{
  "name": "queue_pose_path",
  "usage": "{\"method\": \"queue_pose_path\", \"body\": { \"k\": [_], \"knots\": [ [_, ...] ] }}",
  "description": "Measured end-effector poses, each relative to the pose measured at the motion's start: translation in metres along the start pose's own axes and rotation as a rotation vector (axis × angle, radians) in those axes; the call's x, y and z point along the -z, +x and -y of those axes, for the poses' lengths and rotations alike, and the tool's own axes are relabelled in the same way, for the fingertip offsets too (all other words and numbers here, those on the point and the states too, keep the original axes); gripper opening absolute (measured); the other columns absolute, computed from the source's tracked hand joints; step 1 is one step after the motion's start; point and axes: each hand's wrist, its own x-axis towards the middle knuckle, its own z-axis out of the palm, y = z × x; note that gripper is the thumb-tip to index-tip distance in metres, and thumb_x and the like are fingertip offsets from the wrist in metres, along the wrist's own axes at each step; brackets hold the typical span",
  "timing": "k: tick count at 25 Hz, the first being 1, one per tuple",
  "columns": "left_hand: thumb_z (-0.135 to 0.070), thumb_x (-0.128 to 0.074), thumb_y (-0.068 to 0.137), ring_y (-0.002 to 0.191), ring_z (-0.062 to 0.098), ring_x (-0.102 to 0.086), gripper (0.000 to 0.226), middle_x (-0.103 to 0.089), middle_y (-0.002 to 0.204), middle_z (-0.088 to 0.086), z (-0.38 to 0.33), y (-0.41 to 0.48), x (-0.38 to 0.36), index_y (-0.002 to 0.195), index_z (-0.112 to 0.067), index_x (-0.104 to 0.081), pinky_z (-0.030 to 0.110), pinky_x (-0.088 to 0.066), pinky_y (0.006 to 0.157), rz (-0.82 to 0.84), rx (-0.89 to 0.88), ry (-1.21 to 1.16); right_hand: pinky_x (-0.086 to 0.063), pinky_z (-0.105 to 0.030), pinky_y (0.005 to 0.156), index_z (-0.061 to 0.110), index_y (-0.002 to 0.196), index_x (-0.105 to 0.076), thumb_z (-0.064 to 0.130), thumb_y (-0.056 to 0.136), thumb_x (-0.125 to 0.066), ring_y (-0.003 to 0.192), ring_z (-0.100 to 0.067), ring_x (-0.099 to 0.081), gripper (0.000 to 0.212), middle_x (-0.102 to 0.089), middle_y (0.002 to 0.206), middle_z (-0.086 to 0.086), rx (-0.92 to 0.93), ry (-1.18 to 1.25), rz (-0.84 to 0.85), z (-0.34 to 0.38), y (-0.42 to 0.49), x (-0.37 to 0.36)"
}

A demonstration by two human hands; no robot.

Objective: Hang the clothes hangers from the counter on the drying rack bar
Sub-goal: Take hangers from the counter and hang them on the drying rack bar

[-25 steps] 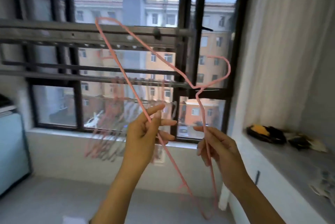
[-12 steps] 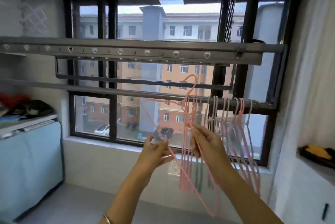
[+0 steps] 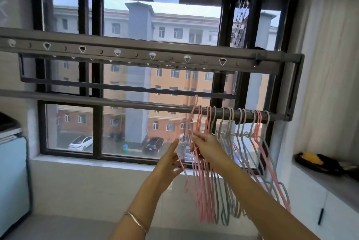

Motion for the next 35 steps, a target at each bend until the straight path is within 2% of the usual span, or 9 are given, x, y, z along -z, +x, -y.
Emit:
{"method": "queue_pose_path", "body": {
  "k": [7, 9, 12, 15, 18, 21, 25, 29, 35],
  "knots": [
    [-0.075, -0.058, 0.065, 0.141, 0.037, -0.020, 0.105, -0.013, 0.157, 0.011, 0.014, -0.001, -0.007, 0.148, -0.025, -0.019, 0.051, -0.030, 0.109, 0.108, 0.061, 0.178, -0.040, -0.013, 0.045, 0.020, 0.117, -0.055, 0.031, 0.098, -0.040, 0.057, -0.010, -0.055, 0.027, -0.064, 0.094, 0.001, 0.114, -0.184, -0.127, -0.022, -0.009, 0.028],
    [-0.078, -0.056, 0.062, 0.142, 0.033, -0.020, 0.108, -0.015, 0.157, 0.007, 0.008, -0.010, -0.015, 0.149, -0.027, -0.017, 0.054, -0.025, 0.112, -0.052, -0.060, 0.266, -0.040, -0.011, 0.044, 0.021, 0.114, -0.057, 0.028, 0.098, -0.041, 0.056, -0.009, -0.055, 0.024, -0.065, 0.095, 0.003, 0.169, -0.161, -0.168, -0.029, -0.017, 0.044],
    [-0.060, -0.051, 0.076, 0.140, 0.025, -0.028, 0.084, -0.026, 0.154, 0.004, -0.009, -0.030, -0.039, 0.146, -0.023, -0.022, 0.044, -0.028, 0.110, -0.224, -0.384, 0.427, -0.043, -0.014, 0.045, 0.024, 0.110, -0.060, 0.024, 0.097, -0.044, 0.057, -0.011, -0.056, 0.021, -0.065, 0.094, 0.003, 0.211, -0.083, -0.207, -0.042, -0.033, 0.077],
    [-0.058, -0.049, 0.075, 0.136, 0.014, -0.032, 0.077, -0.034, 0.150, -0.005, -0.022, -0.058, -0.082, 0.143, -0.029, -0.027, 0.030, -0.028, 0.106, -0.197, -0.659, 0.530, -0.044, -0.016, 0.047, 0.028, 0.102, -0.062, 0.022, 0.095, -0.047, 0.059, -0.011, -0.058, 0.017, -0.066, 0.092, 0.004, 0.255, -0.066, -0.277, -0.057, -0.050, 0.124],
    [-0.054, -0.052, 0.083, 0.134, 0.007, -0.033, 0.069, -0.034, 0.149, -0.010, -0.009, -0.066, -0.146, 0.143, -0.034, -0.026, 0.030, -0.029, 0.107, -0.115, -0.780, 0.645, -0.051, -0.020, 0.060, 0.033, 0.099, -0.062, 0.023, 0.094, -0.050, 0.071, -0.007, -0.062, 0.016, -0.066, 0.098, 0.008, 0.309, -0.096, -0.367, -0.078, -0.069, 0.189],
    [-0.052, -0.052, 0.087, 0.134, 0.003, -0.029, 0.065, -0.030, 0.150, -0.014, 0.024, -0.057, -0.215, 0.144, -0.036, -0.024, 0.022, -0.025, 0.103, -0.048, -0.794, 0.725, -0.048, -0.028, 0.087, 0.031, 0.110, -0.061, 0.025, 0.093, -0.051, 0.096, -0.010, -0.061, 0.021, -0.062, 0.104, 0.015, 0.289, -0.163, -0.459, -0.108, -0.090, 0.263],
    [-0.053, -0.051, 0.087, 0.138, 0.007, -0.027, 0.067, -0.028, 0.151, -0.014, 0.087, -0.041, -0.331, 0.145, -0.036, -0.022, 0.025, -0.025, 0.107, 0.072, -0.730, 0.721, -0.039, -0.031, 0.104, 0.032, 0.122, -0.055, 0.028, 0.091, -0.054, 0.115, -0.007, -0.050, 0.031, -0.055, 0.126, 0.012, 0.205, -0.205, -0.600, -0.156, -0.133, 0.382],
    [-0.048, -0.052, 0.089, 0.140, 0.010, -0.023, 0.070, -0.024, 0.153, -0.010, 0.151, -0.028, -0.440, 0.148, -0.033, -0.015, 0.028, -0.022, 0.111, 0.174, -0.761, 0.779, -0.024, -0.024, 0.106, 0.033, 0.136, -0.039, 0.037, 0.088, -0.054, 0.132, 0.002, -0.027, 0.050, -0.027, 0.148, 0.015, 0.194, -0.359, -0.761, -0.195, -0.183, 0.488],
    [-0.046, -0.051, 0.091, 0.141, 0.016, -0.022, 0.073, -0.023, 0.155, -0.005, 0.249, 0.007, -0.574, 0.149, -0.026, -0.012, 0.028, -0.021, 0.112, 0.403, -0.631, 0.814, -0.018, -0.019, 0.106, 0.023, 0.141, -0.032, 0.038, 0.086, -0.062, 0.134, 0.003, -0.013, 0.064, -0.012, 0.155, 0.004, 0.048, -0.508, -0.994, -0.262, -0.239, 0.601]
  ]
}}
